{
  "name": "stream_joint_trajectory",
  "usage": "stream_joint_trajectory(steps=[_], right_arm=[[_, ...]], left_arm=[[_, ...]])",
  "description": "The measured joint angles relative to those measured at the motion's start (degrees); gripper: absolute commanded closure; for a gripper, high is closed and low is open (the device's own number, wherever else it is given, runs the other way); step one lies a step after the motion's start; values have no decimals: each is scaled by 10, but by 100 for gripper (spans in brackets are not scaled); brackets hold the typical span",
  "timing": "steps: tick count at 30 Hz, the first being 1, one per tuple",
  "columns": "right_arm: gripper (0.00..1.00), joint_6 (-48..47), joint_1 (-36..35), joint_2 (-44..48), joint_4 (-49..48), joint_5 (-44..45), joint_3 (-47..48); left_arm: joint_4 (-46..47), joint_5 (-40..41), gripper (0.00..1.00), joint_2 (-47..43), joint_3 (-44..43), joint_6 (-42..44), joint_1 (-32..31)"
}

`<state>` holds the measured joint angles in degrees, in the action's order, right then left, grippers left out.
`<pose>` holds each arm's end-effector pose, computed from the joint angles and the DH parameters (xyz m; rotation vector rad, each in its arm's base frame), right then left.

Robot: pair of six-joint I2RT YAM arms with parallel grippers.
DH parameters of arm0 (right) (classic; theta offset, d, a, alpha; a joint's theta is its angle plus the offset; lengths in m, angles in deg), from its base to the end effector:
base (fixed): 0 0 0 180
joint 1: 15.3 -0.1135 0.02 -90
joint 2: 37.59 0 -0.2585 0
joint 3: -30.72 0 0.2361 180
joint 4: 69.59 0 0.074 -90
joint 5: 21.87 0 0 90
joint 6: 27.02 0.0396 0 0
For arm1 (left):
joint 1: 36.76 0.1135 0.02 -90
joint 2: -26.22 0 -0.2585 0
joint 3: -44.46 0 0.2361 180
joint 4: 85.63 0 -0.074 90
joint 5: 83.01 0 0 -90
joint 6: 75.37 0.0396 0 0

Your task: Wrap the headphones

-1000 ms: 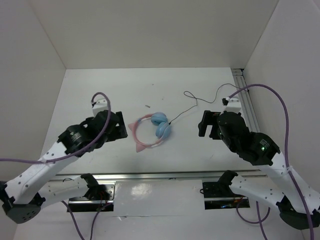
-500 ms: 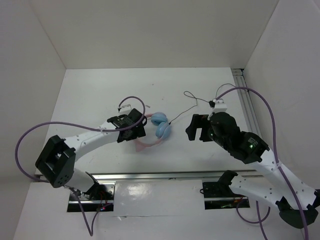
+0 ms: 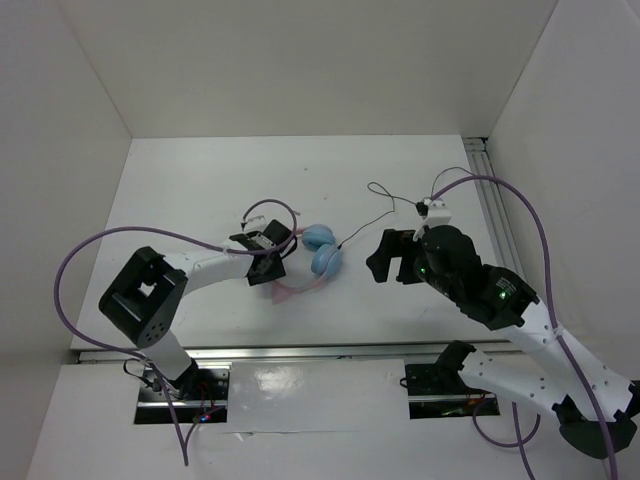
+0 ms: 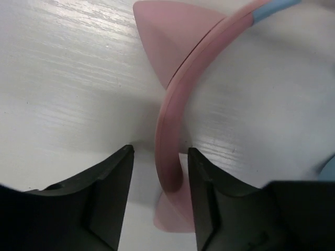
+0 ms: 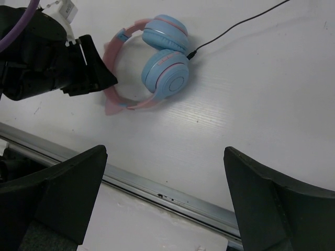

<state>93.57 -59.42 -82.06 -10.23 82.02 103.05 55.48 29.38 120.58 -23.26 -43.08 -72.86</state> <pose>0.1072 0.0907 0.3462 -0.1072 2.1442 0.5204 0.2485 -0.1625 0.1647 -0.5901 2.5035 -0.0594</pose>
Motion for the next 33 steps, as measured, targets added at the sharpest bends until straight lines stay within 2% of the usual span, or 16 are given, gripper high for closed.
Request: stream_joint_trajectory(steps=[1,2,4,5,6,12,17,19,22,27,33], right_arm=[[0,0,-1,1,-2,0,0],[0,0,-3,2,-3,-1,0],[0,0,-5,3,-6,-5,0],[0,0,-5,5,-6,-7,0],[0,0,-5,7,-7,-8,-1],[0,-16,-5,15,-42,-17,-23],[0,-57,-5,28,-167,-74,-99],[0,-72,-5,25,-231,-108,-135],[0,-92,-7,16,-328,-150,-177],[0,-179,-25,-50,-457,-199,-192],[0,-304,-67,-195,-481,-141,-102]], left_arm=[[2,1,45,1,0,-2,1],[2,3,61,1,0,-5,2],[8,5,78,4,0,-15,5],[11,7,94,7,0,-19,5],[16,10,100,8,-1,-27,7],[-7,11,100,4,-9,-45,9],[-220,85,100,-61,-81,-89,-16],[-338,137,100,-104,-147,-113,-31],[-426,201,100,-162,-237,-116,-41],[-493,268,100,-223,-335,-63,5],[-543,287,100,-224,-436,72,82]])
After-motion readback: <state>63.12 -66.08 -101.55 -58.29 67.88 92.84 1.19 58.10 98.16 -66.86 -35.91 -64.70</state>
